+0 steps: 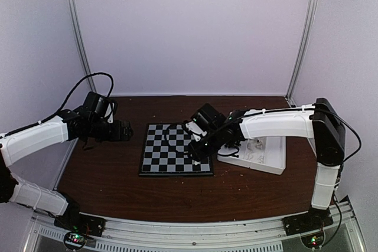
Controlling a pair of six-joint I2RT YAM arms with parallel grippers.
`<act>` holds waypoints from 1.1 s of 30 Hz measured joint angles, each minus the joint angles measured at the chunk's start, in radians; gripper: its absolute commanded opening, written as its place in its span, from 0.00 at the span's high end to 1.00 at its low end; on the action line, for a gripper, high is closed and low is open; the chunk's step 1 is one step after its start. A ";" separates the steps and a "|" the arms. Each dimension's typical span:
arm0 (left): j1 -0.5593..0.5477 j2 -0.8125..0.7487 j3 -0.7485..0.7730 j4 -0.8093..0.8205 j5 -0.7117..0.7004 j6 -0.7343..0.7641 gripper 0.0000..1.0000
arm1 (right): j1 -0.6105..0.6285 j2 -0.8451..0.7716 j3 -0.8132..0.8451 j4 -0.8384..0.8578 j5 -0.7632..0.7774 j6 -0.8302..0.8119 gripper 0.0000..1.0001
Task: Set up the chess pieces on the board
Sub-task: Pick up the chess piece from the chessboard.
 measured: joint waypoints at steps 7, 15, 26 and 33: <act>0.000 0.000 0.000 0.000 0.002 0.000 0.02 | 0.000 0.011 0.001 -0.005 0.024 0.005 0.68; 0.000 0.012 0.000 0.008 0.022 0.005 0.02 | -0.005 0.075 0.003 -0.052 0.069 0.072 0.68; 0.000 0.023 0.000 0.015 0.029 0.008 0.02 | -0.007 0.123 0.048 -0.068 0.105 0.126 0.67; 0.000 0.023 0.000 0.015 0.029 0.011 0.02 | -0.007 0.142 0.072 -0.069 0.109 0.126 0.75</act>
